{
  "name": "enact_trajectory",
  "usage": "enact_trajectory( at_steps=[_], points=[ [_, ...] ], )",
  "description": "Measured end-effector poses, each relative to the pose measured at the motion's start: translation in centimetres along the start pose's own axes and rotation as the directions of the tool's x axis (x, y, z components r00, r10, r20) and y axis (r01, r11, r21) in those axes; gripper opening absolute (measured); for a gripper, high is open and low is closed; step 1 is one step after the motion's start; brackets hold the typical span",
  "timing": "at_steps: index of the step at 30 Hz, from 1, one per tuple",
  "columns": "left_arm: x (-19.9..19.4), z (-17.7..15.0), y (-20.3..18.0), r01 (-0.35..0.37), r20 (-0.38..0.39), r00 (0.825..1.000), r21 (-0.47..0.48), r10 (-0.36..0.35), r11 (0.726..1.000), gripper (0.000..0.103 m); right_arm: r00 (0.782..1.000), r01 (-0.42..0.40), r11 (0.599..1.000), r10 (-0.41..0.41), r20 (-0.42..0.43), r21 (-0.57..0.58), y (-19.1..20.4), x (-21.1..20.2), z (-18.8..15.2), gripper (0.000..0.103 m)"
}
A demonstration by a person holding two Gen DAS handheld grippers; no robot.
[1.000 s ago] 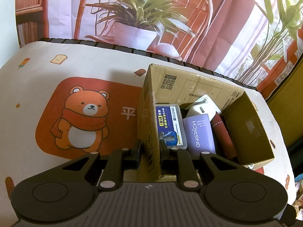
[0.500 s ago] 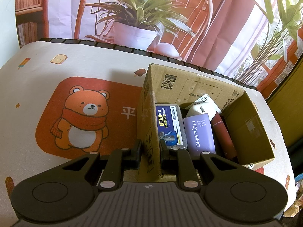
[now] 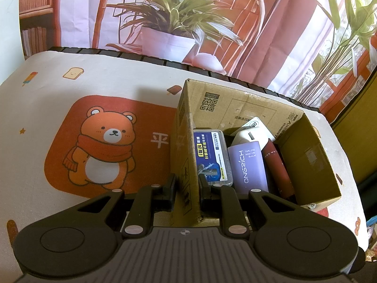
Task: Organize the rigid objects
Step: 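Lower the open right tool around the red lighter beside the box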
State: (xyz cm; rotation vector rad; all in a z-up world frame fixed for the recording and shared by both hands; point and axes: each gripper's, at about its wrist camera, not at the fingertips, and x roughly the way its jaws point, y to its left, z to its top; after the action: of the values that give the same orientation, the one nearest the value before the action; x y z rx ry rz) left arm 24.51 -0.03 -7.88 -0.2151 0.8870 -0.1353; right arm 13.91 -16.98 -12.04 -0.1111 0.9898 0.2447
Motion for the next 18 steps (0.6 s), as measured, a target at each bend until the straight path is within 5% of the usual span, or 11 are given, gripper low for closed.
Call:
enact_trajectory(
  at_steps=[18],
  points=[
    [0.0,0.0,0.0,0.000,0.000,1.000,0.000,0.000,1.000,0.020,0.999,0.023,1.000,-0.023,-0.026,-0.020,-0.6,0.7,-0.5,0.042]
  ],
)
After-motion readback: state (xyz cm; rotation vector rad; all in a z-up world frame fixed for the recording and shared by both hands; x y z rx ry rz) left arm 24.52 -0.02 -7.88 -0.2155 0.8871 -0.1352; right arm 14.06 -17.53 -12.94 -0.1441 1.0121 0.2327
